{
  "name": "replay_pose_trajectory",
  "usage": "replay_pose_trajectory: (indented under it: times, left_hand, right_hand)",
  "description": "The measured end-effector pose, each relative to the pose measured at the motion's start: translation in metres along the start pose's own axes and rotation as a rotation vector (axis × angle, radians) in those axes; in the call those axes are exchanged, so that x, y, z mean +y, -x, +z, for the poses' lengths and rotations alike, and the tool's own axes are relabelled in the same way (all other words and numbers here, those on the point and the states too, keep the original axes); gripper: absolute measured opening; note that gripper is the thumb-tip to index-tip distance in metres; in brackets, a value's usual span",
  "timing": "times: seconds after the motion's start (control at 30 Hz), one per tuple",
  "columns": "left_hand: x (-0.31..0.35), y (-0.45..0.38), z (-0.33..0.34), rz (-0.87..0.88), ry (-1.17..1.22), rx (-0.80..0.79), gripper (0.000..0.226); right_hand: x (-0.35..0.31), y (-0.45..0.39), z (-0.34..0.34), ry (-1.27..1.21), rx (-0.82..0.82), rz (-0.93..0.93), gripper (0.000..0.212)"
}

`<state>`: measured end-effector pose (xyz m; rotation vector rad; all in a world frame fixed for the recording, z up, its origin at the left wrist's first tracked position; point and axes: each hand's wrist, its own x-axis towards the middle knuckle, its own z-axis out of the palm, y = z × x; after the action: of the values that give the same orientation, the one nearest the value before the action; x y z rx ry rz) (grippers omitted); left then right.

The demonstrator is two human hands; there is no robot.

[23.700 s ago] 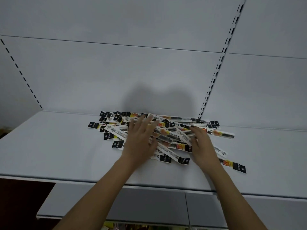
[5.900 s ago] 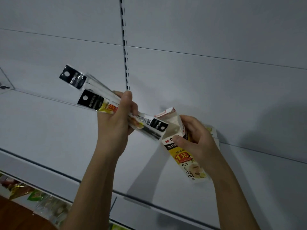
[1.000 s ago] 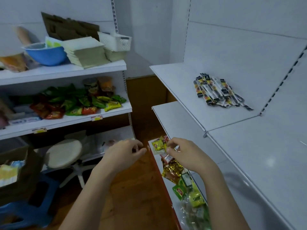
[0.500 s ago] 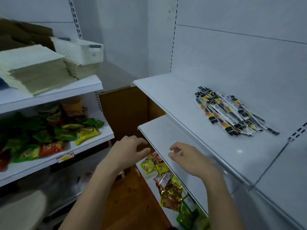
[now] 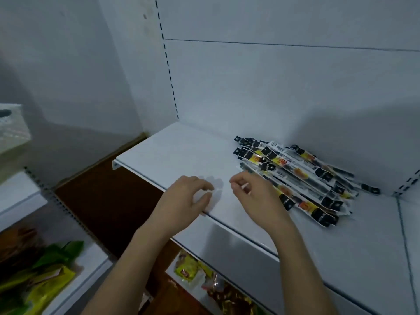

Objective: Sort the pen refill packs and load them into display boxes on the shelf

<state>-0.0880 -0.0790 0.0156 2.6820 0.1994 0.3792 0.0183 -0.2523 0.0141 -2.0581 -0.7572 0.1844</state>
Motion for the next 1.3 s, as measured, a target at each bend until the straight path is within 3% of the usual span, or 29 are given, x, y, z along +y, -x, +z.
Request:
replay_pose_trajectory:
  times: [0.13,0.27,0.37,0.5,0.6,0.77,0.87,1.0,1.07,1.2,1.3]
  left_hand:
    - [-0.006,-0.05,0.024,0.185,0.082,-0.036,0.019]
    - [0.011,-0.098,0.054,0.5,0.142,-0.107,0.02]
    - [0.016,-0.122,0.076,0.624,0.214,-0.114,0.024]
    - [0.008,-0.129,0.096,0.656,0.221,-0.102,0.034]
    - [0.003,-0.129,0.1,0.686,0.293,-0.106,0.032]
    - [0.001,-0.126,0.099,0.697,0.347,-0.092,0.01]
    - [0.003,-0.126,0.097,0.675,0.356,-0.08,0.004]
    - [0.008,-0.123,0.098,0.643,0.28,-0.078,0.01]
    - [0.01,-0.121,0.097,0.618,0.27,-0.075,0.01]
    - [0.013,-0.113,0.095,0.627,0.232,-0.02,0.032]
    - [0.026,-0.098,0.091,0.537,0.195,-0.047,0.035]
  right_hand:
    - [0.019,-0.01,-0.003,0.038,0.193,0.038,0.012]
    - [0.03,-0.003,-0.014,0.057,0.216,0.128,0.011]
    - [0.032,0.015,-0.017,-0.016,0.366,0.197,0.013]
    - [0.031,0.045,-0.013,-0.07,0.58,0.275,0.021]
    - [0.034,0.057,-0.006,0.126,0.619,0.315,0.018]
    - [0.032,0.072,0.01,0.398,0.682,0.313,0.012]
    - [0.04,0.078,-0.005,0.48,0.811,0.434,0.014]
    - [0.057,0.078,-0.015,0.641,0.753,0.661,0.029]
    - [0.056,0.078,-0.012,0.677,0.709,0.662,0.034]
    - [0.059,0.082,-0.013,0.703,0.624,0.637,0.048]
    - [0.061,0.089,-0.018,0.673,0.538,0.634,0.05]
